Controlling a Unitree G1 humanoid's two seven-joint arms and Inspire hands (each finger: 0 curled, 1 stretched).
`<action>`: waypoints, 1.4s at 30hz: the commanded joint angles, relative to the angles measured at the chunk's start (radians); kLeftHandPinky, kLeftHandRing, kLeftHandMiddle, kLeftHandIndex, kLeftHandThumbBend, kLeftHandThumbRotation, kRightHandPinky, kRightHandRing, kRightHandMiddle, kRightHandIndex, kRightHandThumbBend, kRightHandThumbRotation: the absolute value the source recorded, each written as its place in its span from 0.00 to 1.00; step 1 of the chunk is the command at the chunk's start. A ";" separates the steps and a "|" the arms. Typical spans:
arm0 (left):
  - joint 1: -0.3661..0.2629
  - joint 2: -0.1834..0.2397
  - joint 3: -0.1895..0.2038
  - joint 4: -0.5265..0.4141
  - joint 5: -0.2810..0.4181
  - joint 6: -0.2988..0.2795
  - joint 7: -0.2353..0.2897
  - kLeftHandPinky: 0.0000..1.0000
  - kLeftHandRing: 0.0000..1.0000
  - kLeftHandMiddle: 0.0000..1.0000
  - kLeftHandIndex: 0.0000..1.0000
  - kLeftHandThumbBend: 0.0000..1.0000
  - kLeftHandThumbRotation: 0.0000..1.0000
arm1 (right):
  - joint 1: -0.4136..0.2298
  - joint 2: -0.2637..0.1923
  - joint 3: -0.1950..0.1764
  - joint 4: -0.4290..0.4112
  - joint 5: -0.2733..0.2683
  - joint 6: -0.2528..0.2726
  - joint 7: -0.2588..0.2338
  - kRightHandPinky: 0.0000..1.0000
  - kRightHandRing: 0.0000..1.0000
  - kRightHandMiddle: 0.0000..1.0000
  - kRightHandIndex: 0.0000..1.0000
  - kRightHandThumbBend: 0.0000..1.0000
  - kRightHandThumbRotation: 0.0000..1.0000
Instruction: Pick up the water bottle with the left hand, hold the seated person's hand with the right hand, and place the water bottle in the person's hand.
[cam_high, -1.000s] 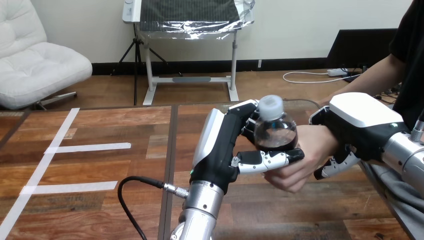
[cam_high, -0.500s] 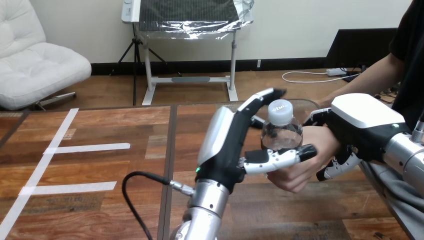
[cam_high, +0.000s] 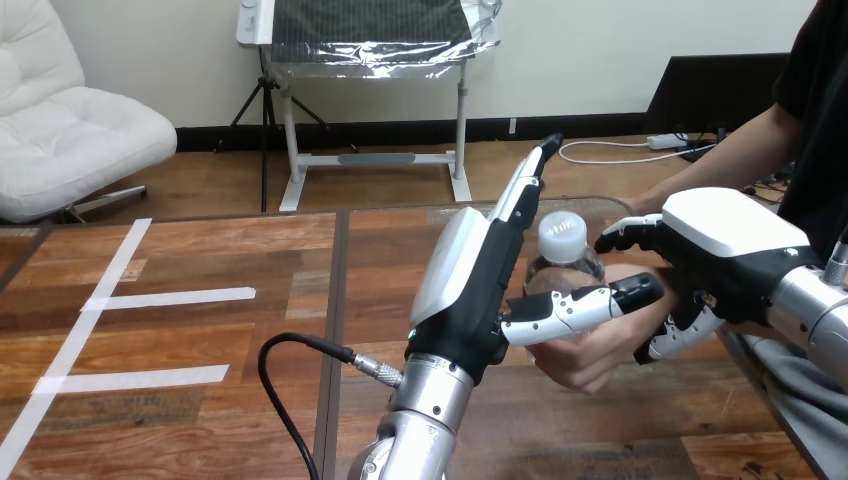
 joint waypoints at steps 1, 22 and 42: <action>-0.055 -0.107 0.000 -0.044 0.000 0.007 0.012 1.00 1.00 1.00 1.00 1.00 0.67 | -0.031 -0.031 -0.033 -0.010 0.004 0.003 -0.003 0.69 0.82 0.84 0.82 0.89 0.00; -0.050 -0.104 0.000 -0.052 -0.015 0.004 0.008 1.00 1.00 1.00 1.00 1.00 0.69 | 0.015 -0.036 -0.077 -0.069 0.062 0.001 0.004 0.70 0.82 0.85 0.81 0.88 0.00; 0.003 -0.087 -0.004 -0.109 -0.053 -0.036 0.035 0.90 0.96 0.99 0.98 0.82 0.65 | 0.182 0.018 -0.196 -0.344 0.177 0.119 0.010 0.70 0.80 0.84 0.80 0.74 0.00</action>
